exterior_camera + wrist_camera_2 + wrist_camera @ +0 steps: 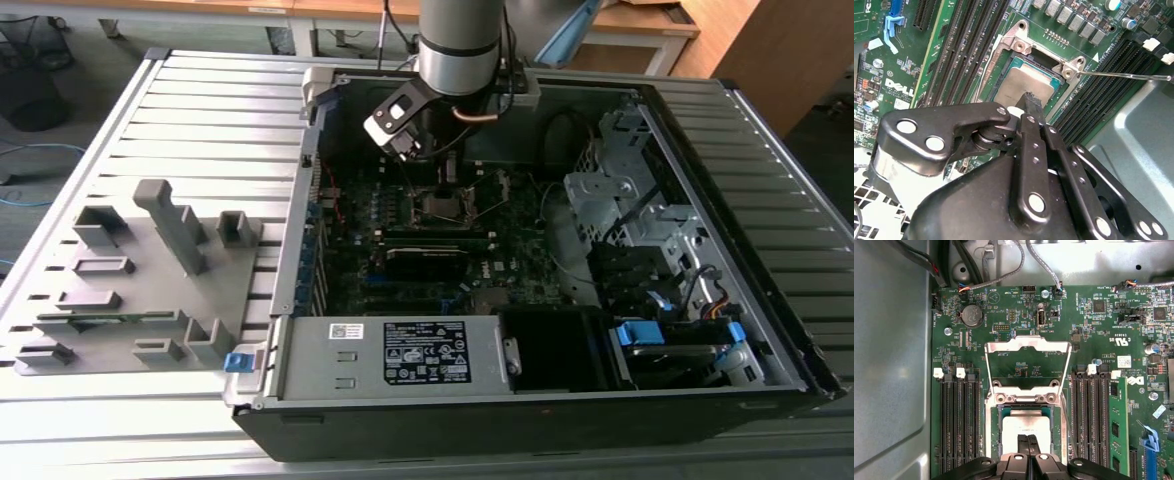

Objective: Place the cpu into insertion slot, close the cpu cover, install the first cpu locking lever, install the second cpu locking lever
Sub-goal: 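Close the cpu cover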

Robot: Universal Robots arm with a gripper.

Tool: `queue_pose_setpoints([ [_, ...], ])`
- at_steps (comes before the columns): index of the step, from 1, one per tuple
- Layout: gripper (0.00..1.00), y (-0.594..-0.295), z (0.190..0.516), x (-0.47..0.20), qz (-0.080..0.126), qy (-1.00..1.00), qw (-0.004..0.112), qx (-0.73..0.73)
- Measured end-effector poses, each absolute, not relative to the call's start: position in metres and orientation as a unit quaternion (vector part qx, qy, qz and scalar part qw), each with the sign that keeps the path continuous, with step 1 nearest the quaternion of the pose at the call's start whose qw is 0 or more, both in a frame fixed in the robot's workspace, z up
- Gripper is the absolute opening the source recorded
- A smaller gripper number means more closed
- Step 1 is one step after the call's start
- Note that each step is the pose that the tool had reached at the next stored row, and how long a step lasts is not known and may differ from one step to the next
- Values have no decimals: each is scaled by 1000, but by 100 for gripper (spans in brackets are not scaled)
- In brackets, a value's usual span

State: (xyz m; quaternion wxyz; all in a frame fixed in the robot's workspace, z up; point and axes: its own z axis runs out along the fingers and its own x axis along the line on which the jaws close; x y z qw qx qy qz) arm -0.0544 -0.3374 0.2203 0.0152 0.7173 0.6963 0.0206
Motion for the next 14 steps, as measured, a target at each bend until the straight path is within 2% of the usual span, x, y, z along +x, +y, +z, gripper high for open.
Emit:
queue_pose_setpoints([
  [14, 11, -337, 222, -54, 21, 696, 15, 717],
])
